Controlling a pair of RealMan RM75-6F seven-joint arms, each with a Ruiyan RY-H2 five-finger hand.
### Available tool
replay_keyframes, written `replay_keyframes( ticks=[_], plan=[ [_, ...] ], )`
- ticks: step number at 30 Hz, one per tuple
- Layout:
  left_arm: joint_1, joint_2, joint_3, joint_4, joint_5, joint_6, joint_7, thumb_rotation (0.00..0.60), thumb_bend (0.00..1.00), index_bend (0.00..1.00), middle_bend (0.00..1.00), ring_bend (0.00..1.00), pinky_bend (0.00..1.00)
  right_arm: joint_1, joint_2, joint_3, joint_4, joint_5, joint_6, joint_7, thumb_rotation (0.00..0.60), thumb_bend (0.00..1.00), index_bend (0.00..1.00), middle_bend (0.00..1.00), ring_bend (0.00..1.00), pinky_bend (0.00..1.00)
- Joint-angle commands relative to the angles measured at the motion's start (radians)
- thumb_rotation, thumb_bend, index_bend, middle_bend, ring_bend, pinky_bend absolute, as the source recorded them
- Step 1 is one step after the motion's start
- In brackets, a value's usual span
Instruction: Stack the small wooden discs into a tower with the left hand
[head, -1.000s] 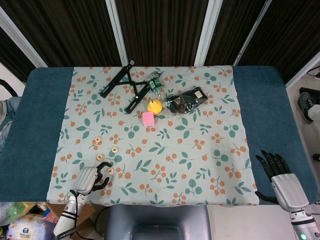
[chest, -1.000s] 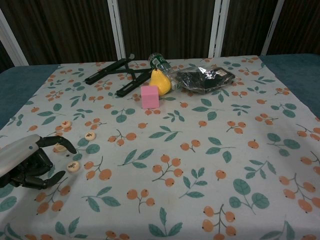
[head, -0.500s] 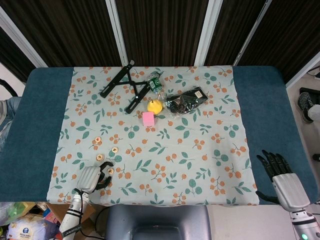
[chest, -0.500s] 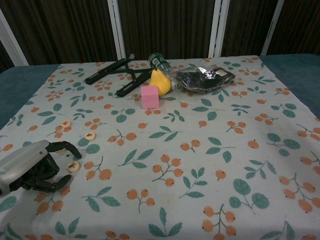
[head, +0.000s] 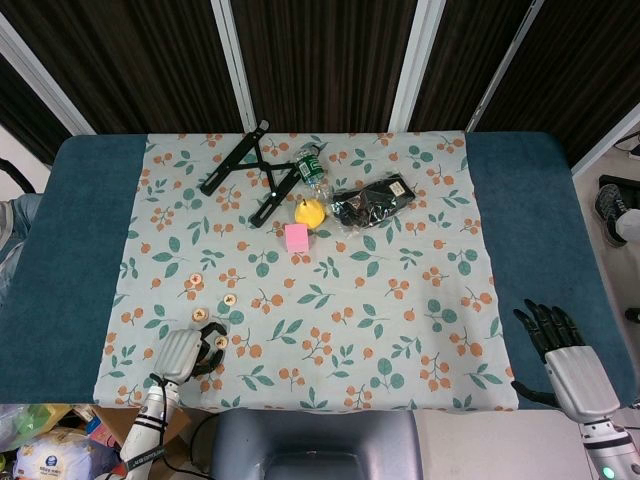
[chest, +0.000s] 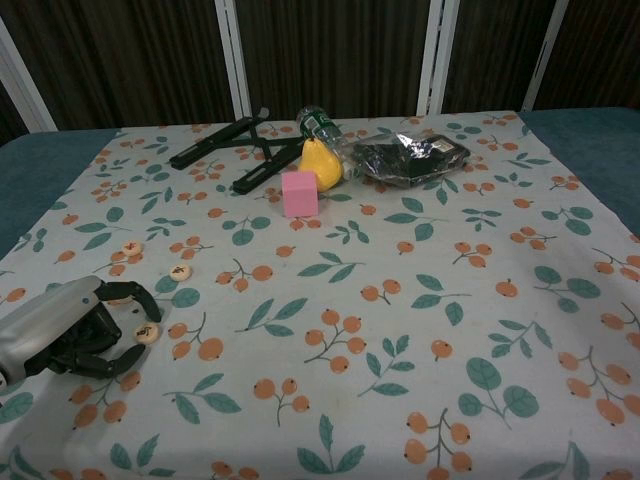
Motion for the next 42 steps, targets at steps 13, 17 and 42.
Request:
replay_keyframes(
  ticks=[13,17,42],
  plan=[
    [-0.005,-0.007,-0.007,0.010,-0.006,-0.008,-0.001,0.600,0.40,0.47,1.00,1.00,1.00,0.001,0.000,0.002,0.000,0.003,-0.001,0.001,0.600,0.20,0.00,0.00,0.00,0.00],
    [-0.005,-0.006,-0.007,0.010,-0.006,-0.008,-0.001,0.600,0.40,0.48,1.00,1.00,1.00,0.001,0.000,0.002,0.000,0.003,-0.001,0.000,0.600,0.20,0.00,0.00,0.00,0.00],
    [-0.053,0.047,-0.139,-0.030,-0.087,-0.004,0.021,0.600,0.40,0.52,1.00,1.00,1.00,0.001,-0.001,0.003,0.000,0.005,-0.001,-0.001,0.600,0.20,0.00,0.00,0.00,0.00]
  ],
)
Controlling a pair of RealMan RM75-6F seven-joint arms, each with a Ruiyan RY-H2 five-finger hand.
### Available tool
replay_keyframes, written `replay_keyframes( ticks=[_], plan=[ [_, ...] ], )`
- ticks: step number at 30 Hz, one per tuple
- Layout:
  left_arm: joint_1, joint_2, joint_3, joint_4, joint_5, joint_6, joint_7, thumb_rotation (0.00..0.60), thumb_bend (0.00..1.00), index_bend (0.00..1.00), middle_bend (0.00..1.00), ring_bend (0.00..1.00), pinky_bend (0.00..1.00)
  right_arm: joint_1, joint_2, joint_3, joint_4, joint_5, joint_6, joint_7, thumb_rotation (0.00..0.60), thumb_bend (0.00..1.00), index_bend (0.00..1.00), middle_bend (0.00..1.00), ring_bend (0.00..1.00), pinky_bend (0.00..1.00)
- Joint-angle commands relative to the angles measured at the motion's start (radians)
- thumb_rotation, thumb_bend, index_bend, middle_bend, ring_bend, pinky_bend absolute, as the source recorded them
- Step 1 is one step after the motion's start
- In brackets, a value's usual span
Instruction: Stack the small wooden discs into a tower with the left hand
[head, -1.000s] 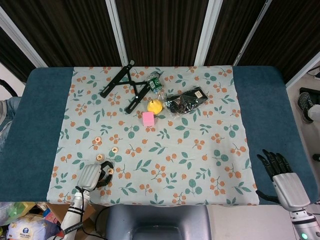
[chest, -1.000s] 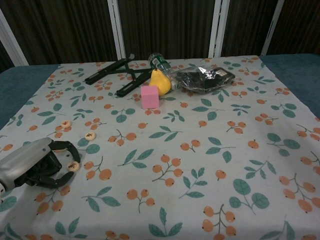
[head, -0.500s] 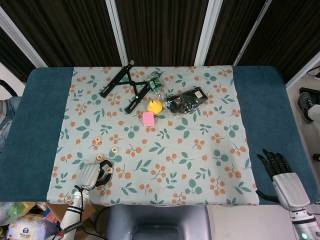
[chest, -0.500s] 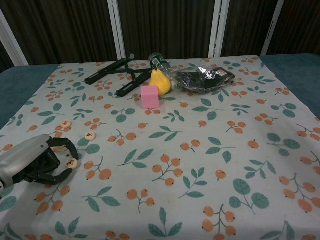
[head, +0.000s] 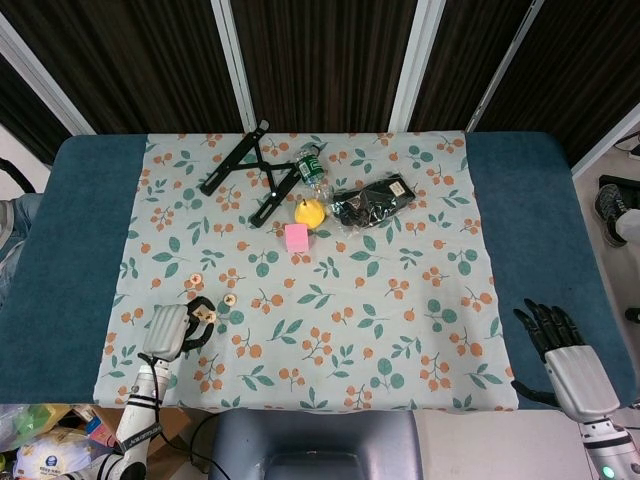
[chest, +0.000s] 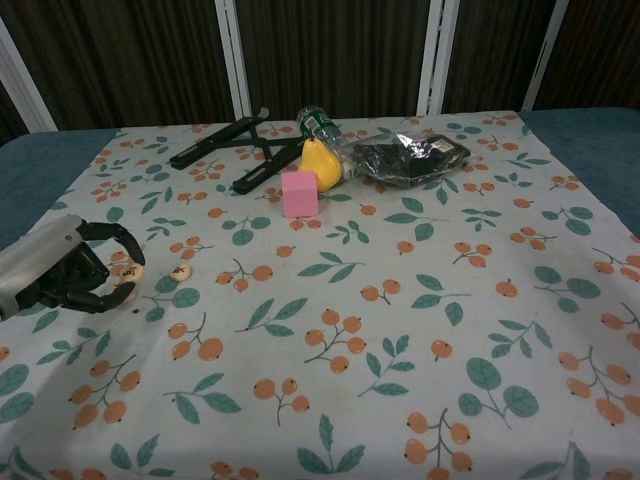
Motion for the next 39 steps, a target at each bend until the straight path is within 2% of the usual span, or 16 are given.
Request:
replay_keyframes(
  ticks=[1,28,39],
  plan=[
    [-0.013,0.005,-0.030,0.026,-0.056,-0.034,0.013,0.600,0.40,0.52,1.00,1.00,1.00,0.001,-0.002,0.001,0.000,0.002,-0.003,-0.003,0.600,0.20,0.00,0.00,0.00,0.00],
    [-0.024,-0.008,-0.010,0.082,-0.087,-0.055,0.022,0.600,0.40,0.48,1.00,1.00,1.00,0.002,-0.004,0.003,-0.001,0.007,-0.006,-0.011,0.600,0.20,0.00,0.00,0.00,0.00],
    [-0.028,-0.004,-0.001,0.083,-0.084,-0.062,0.023,0.600,0.41,0.38,1.00,1.00,1.00,0.002,-0.003,0.003,-0.003,0.008,-0.007,-0.009,0.600,0.20,0.00,0.00,0.00,0.00]
  ],
)
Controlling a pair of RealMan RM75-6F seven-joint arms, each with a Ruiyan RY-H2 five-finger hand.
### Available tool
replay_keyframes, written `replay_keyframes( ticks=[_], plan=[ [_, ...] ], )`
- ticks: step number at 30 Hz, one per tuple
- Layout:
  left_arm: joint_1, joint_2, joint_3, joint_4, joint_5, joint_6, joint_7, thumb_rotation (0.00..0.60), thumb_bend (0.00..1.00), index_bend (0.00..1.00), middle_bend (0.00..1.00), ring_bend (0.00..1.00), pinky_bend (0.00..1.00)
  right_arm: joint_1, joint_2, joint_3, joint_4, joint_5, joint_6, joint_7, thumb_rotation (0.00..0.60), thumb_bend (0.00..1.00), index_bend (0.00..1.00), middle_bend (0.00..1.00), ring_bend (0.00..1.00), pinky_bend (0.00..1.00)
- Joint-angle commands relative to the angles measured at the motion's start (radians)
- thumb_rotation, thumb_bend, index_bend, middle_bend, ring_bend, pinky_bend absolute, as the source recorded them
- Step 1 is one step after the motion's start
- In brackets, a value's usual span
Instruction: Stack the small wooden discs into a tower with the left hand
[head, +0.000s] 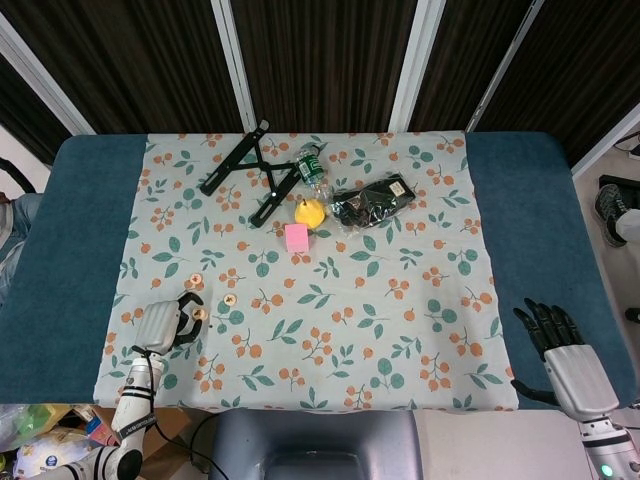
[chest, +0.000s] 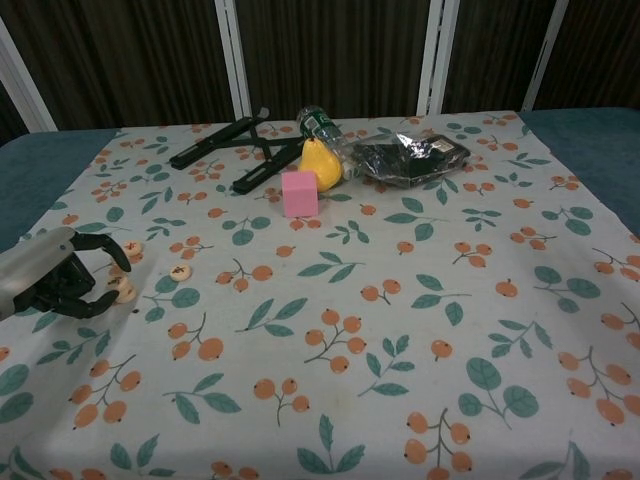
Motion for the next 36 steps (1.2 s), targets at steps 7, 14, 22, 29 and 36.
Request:
replay_keyframes(
  ticks=[7,14,22,29,36],
  plan=[
    [0.000,0.002,0.000,-0.016,0.023,0.026,-0.019,0.600,0.40,0.36,1.00,1.00,1.00,0.000,0.001,-0.001,0.000,-0.001,0.001,0.003,0.600,0.20,0.00,0.00,0.00,0.00],
    [-0.020,-0.009,-0.011,-0.061,0.039,0.041,-0.001,0.600,0.40,0.36,1.00,1.00,1.00,0.001,0.003,-0.002,0.001,-0.005,0.000,0.007,0.600,0.20,0.00,0.00,0.00,0.00],
    [-0.084,-0.081,-0.054,-0.049,-0.011,0.023,0.173,0.600,0.40,0.36,1.00,1.00,1.00,0.001,0.006,-0.003,0.002,-0.008,0.002,0.016,0.600,0.20,0.00,0.00,0.00,0.00],
    [-0.130,-0.134,-0.093,-0.015,-0.103,0.012,0.376,0.600,0.40,0.37,1.00,1.00,1.00,0.002,0.009,-0.005,0.003,-0.010,0.001,0.021,0.600,0.20,0.00,0.00,0.00,0.00],
    [-0.151,-0.150,-0.102,-0.023,-0.186,0.003,0.523,0.600,0.40,0.38,1.00,1.00,1.00,0.003,0.011,-0.004,0.003,-0.011,0.003,0.029,0.600,0.20,0.00,0.00,0.00,0.00]
  ],
)
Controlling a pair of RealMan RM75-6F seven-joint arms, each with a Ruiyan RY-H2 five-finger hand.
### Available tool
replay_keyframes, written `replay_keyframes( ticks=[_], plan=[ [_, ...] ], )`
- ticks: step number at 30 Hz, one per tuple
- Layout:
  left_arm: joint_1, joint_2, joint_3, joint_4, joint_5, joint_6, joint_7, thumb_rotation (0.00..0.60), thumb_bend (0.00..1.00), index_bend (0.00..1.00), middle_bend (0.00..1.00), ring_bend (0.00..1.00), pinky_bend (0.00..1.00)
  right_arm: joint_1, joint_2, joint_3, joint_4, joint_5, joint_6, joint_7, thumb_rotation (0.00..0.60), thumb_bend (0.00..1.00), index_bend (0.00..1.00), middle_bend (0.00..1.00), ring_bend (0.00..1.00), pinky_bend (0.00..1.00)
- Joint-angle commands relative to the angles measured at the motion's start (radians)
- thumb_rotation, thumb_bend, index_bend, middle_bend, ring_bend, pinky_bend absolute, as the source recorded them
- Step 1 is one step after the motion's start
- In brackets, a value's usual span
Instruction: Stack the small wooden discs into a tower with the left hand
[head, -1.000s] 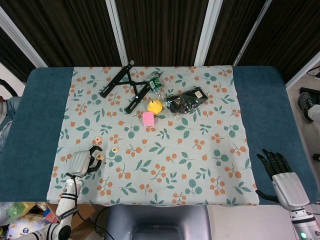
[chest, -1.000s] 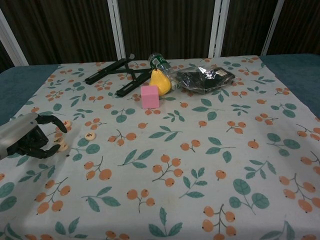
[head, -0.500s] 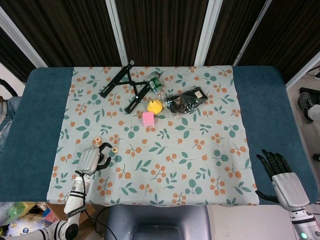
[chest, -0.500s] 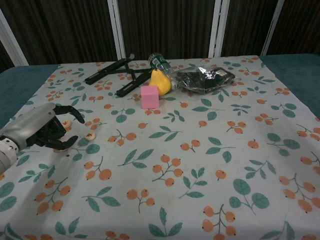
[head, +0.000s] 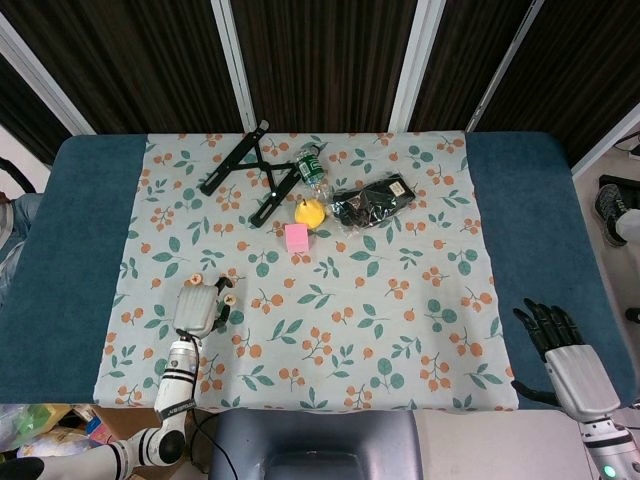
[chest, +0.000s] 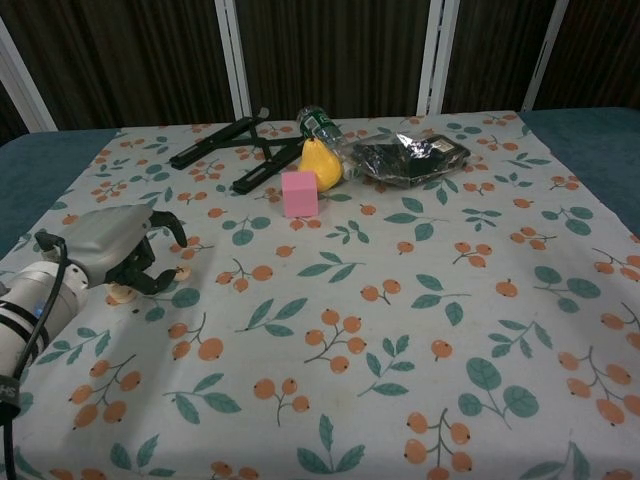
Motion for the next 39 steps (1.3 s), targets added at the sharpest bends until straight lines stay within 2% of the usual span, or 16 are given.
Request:
replay_keyframes(
  ticks=[1,9,22,39],
  plan=[
    [-0.017,-0.013,-0.008,-0.004,-0.044,-0.005,0.056,0.600,0.40,0.38,1.00,1.00,1.00,0.000,0.001,0.000,0.000,-0.001,0.000,0.002,0.600,0.20,0.00,0.00,0.00,0.00],
    [-0.029,-0.024,-0.004,0.006,-0.076,-0.007,0.093,0.600,0.40,0.39,1.00,1.00,1.00,-0.002,0.004,-0.001,0.002,-0.003,0.006,0.012,0.600,0.20,0.00,0.00,0.00,0.00],
    [-0.046,-0.049,0.001,0.056,-0.085,-0.013,0.078,0.600,0.40,0.41,1.00,1.00,1.00,-0.002,0.005,0.001,0.003,-0.002,0.009,0.016,0.600,0.20,0.00,0.00,0.00,0.00],
    [-0.049,-0.055,0.012,0.074,-0.075,-0.006,0.056,0.600,0.40,0.50,1.00,1.00,1.00,-0.002,0.006,0.001,0.003,-0.002,0.009,0.017,0.600,0.20,0.00,0.00,0.00,0.00]
  ],
)
